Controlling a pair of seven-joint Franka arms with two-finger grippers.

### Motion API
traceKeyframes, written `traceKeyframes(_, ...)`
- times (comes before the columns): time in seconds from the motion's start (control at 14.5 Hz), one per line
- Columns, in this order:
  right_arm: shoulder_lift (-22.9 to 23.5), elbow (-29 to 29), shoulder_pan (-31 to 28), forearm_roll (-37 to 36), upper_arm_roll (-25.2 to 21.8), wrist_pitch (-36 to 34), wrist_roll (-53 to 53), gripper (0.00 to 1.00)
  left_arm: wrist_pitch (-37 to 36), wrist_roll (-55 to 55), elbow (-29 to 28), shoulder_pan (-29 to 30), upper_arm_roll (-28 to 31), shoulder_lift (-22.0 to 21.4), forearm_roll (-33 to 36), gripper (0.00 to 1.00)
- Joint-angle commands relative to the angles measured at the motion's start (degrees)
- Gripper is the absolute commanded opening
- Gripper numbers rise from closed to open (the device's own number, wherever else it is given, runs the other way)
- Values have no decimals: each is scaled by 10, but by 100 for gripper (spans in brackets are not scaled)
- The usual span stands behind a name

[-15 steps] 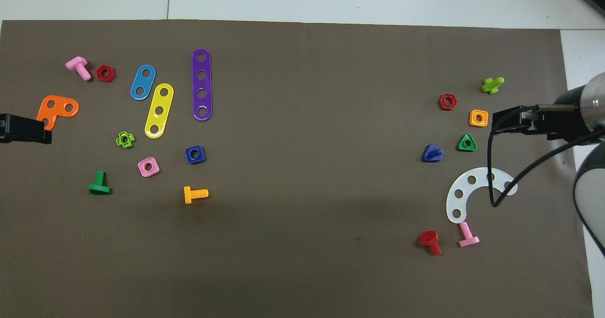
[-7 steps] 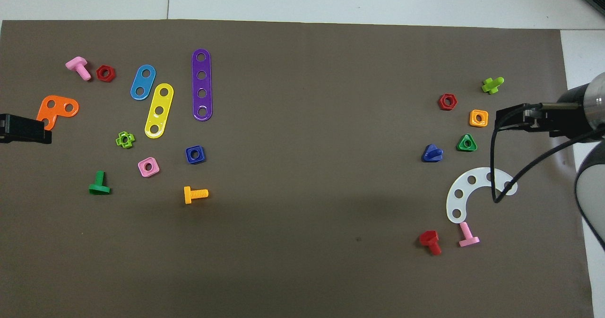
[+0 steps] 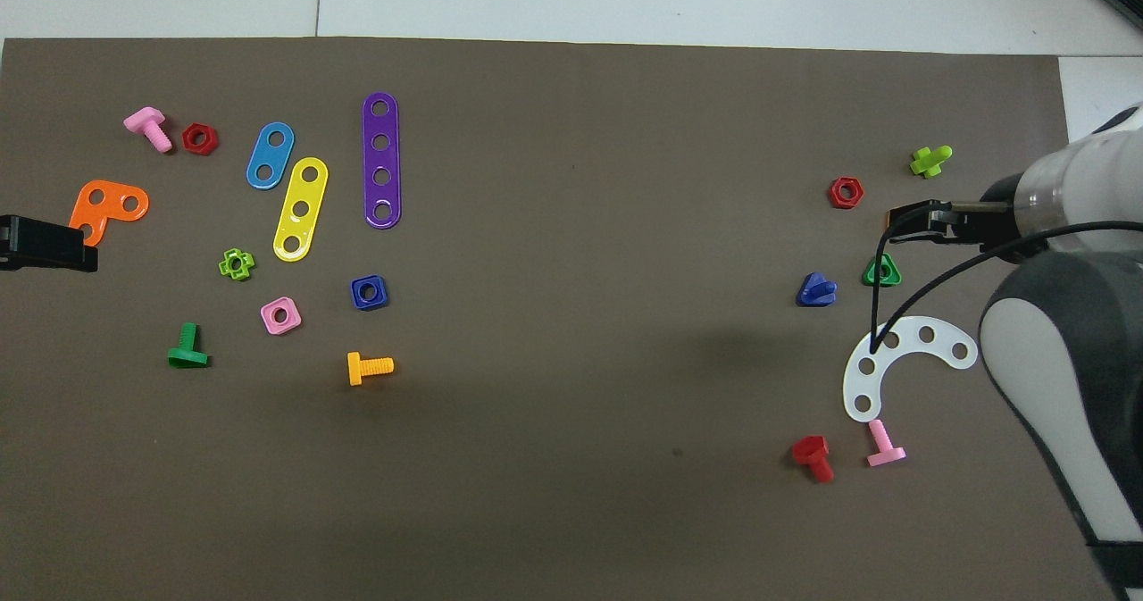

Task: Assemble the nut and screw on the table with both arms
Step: 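Lower the right gripper and grasp the blue triangular nut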

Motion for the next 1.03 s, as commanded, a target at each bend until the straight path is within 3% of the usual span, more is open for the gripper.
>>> traceKeyframes(0.0,5,-63,-1,2,1,72,-13,99,0,5,-15,7,-2,-14,-6,100)
traceKeyframes(0.69,78,-145,3,2,2,206,-15,88,0,6,-15,7,-3,-14,-6,100)
traceKeyframes(0.96,93,-151,12,6,4,213,-15,84,0,6,-15,7,-3,-14,-6,100)
